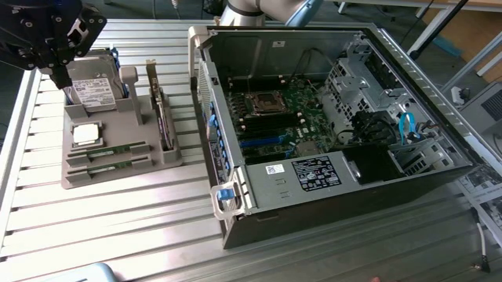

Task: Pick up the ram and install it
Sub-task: 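Pick up the ram and move it above insertion slot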

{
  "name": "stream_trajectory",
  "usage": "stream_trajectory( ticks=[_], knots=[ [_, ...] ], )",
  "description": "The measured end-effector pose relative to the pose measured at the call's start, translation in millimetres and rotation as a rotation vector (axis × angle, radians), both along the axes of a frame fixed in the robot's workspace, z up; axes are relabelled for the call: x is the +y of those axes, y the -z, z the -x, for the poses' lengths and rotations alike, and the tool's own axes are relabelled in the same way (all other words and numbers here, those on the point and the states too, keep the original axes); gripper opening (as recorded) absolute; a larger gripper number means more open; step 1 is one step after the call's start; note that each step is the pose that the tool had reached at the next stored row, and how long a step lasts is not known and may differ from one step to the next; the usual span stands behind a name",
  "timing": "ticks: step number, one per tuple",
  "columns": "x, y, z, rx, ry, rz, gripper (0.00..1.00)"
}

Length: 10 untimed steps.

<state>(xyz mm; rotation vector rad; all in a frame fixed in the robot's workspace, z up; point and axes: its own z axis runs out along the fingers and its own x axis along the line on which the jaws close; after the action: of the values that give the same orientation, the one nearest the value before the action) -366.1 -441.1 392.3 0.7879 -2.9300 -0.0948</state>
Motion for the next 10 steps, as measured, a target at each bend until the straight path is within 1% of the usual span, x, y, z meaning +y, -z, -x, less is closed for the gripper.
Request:
stream_trajectory(
  ticks=[7,10],
  knots=[
    [0.0,0.0,0.0,0.0,0.0,0.0,0.11],
    [-0.1,0.1,-0.1,-0.0001,-0.013,0.0,0.11]
  ],
)
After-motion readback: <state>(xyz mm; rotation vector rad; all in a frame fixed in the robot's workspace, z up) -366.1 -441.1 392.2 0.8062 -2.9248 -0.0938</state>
